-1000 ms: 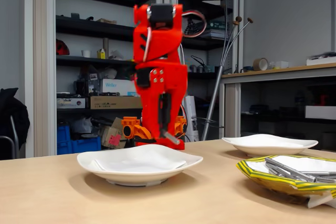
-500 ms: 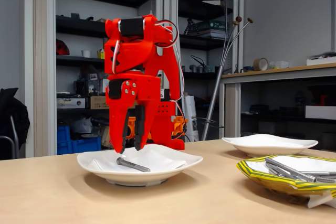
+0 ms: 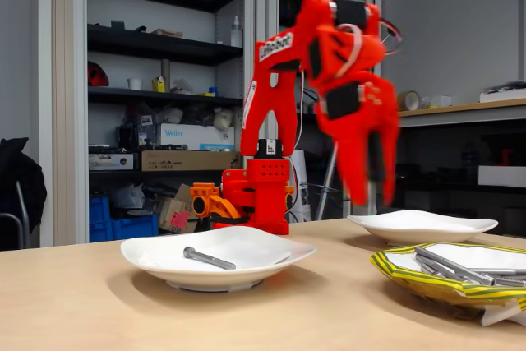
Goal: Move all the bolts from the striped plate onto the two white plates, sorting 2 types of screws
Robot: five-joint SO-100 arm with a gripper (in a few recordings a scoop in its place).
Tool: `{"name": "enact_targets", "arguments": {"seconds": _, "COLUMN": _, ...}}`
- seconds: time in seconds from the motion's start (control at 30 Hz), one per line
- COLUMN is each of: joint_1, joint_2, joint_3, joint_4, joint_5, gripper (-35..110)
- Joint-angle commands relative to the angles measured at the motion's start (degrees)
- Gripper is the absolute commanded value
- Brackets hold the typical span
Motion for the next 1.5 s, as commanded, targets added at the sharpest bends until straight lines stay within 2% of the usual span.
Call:
{"name": "enact_targets", "arguments": {"seconds": 0.0, "joint_1": -4.4, "joint_2": -0.4, "joint_3": -0.7, "joint_4": -5.2, "joint_5": 8.9, "gripper": 18}}
{"name": "enact_targets", "arguments": {"seconds": 0.17, "joint_1": -7.6, "joint_2": -1.9, "joint_3": 0.5, "joint_4": -14.6, "joint_5": 17.7, "gripper": 20}}
{"name": "enact_targets", "arguments": {"seconds": 0.3, "joint_1": -9.0, "joint_2": -4.1, "joint_3": 1.1, "joint_4": -17.4, "joint_5": 21.1, "gripper": 19}}
{"name": "enact_targets", "arguments": {"seconds": 0.6, "joint_1": -10.5, "joint_2": -5.1, "joint_3": 9.5, "joint_4": -19.7, "joint_5": 18.1, "gripper": 14}}
{"name": "enact_targets", "arguments": {"seconds": 0.87, "joint_1": -8.1, "joint_2": -3.9, "joint_3": 17.1, "joint_4": -22.6, "joint_5": 11.3, "gripper": 10}}
{"name": "enact_targets", "arguments": {"seconds": 1.07, "joint_1": -5.3, "joint_2": -4.3, "joint_3": 17.8, "joint_4": -22.4, "joint_5": 8.0, "gripper": 0}}
{"name": "enact_targets", "arguments": {"seconds": 1.2, "joint_1": -4.5, "joint_2": -5.1, "joint_3": 15.8, "joint_4": -21.4, "joint_5": 6.2, "gripper": 0}}
{"name": "enact_targets", "arguments": {"seconds": 1.47, "joint_1": -3.3, "joint_2": -5.7, "joint_3": 5.6, "joint_4": -11.0, "joint_5": 5.7, "gripper": 0}}
